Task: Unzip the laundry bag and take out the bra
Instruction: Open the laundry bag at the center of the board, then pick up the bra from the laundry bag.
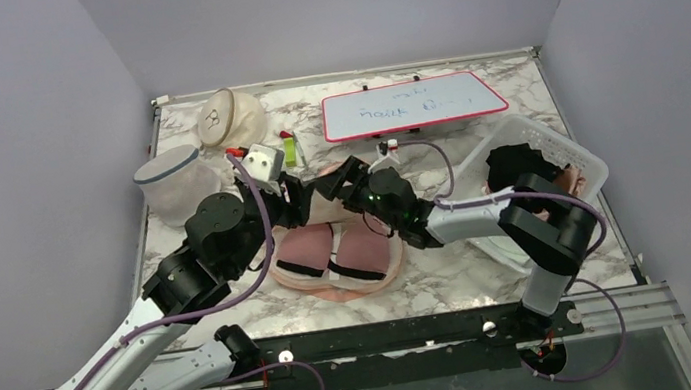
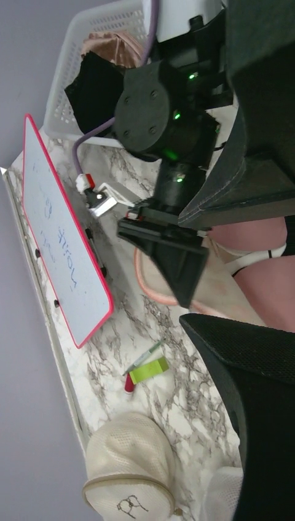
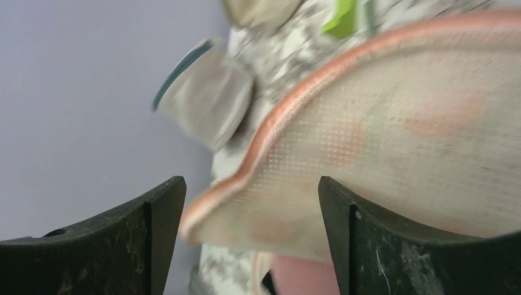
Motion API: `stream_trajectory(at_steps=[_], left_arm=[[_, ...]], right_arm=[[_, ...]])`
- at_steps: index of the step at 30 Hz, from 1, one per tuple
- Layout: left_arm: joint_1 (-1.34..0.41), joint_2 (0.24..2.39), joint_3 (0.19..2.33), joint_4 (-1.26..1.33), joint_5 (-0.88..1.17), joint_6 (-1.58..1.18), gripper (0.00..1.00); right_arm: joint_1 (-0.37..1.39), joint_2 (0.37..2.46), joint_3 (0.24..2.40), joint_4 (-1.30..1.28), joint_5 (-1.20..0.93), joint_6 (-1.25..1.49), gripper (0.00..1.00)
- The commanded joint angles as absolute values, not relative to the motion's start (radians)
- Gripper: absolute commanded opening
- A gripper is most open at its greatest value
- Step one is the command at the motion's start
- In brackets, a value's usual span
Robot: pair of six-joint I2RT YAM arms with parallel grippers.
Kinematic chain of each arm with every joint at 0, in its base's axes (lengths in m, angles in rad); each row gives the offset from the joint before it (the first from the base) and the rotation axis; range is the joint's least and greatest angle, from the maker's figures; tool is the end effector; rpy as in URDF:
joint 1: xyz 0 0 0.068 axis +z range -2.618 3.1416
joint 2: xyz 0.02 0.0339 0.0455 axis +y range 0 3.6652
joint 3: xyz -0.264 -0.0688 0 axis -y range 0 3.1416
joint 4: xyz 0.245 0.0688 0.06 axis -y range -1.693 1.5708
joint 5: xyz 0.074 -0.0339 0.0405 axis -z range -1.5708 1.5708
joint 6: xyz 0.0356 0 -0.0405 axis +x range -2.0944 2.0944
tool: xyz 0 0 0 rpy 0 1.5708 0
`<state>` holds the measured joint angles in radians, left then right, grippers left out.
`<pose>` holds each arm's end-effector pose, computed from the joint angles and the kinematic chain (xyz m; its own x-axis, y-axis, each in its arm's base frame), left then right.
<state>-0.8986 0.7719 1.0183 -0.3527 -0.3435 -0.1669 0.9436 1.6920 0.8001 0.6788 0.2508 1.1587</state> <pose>0.1095 -0.1183 0.4042 -0.1529 -0.0591 -0.9865 0.5099 0.8504 -0.1300 0.2175 0.2851 0.1996 -0.6380 0.6323 -0.4396 -0.1434 0.4633 0.8745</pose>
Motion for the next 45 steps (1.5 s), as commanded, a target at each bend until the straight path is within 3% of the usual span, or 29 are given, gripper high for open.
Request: stream_trajectory(at_steps=[1, 5, 8, 15, 23, 27, 40, 45], left_arm=[[-0.901, 0.756, 1.014, -0.449, -0.399, -0.189, 0.47], [-0.901, 0.746, 1.012, -0.442, -0.42, -0.174, 0.49], [-0.901, 0.758, 1.021, -0.427, -0.461, -0.14, 0.52], [-0.899, 0.821, 1.029, -0.282, -0.5, -0.047, 0.59], [-0.845, 0.992, 1.164, -0.169, -0.364, 0.018, 0.68], [-0.811, 0.987, 1.2, -0.145, -0.345, 0.035, 0.72], [-0.758, 0.721, 0.873, 0.104, -0.598, 0.164, 0.97], [-0.694, 0.658, 0.779, 0.207, -0.678, 0.202, 0.99]], right_arm=[[0.82, 1.787, 0.885, 0.57, 0.3, 1.097, 0.81], [0.769, 1.752, 0.937, 0.558, 0.144, 0.811, 0.92], [0.764, 1.652, 0.997, 0.332, 0.031, 0.622, 0.95], [0.763, 1.341, 0.887, -0.05, -0.155, 0.321, 0.96], [0.766, 1.063, 0.81, -0.332, -0.218, 0.225, 0.95], [0.802, 1.084, 0.802, -0.378, -0.171, 0.251, 0.9], [1.144, 1.461, 1.046, -0.502, 0.198, 0.164, 0.89], [1.22, 1.577, 1.104, -0.48, 0.268, 0.08, 0.9]])
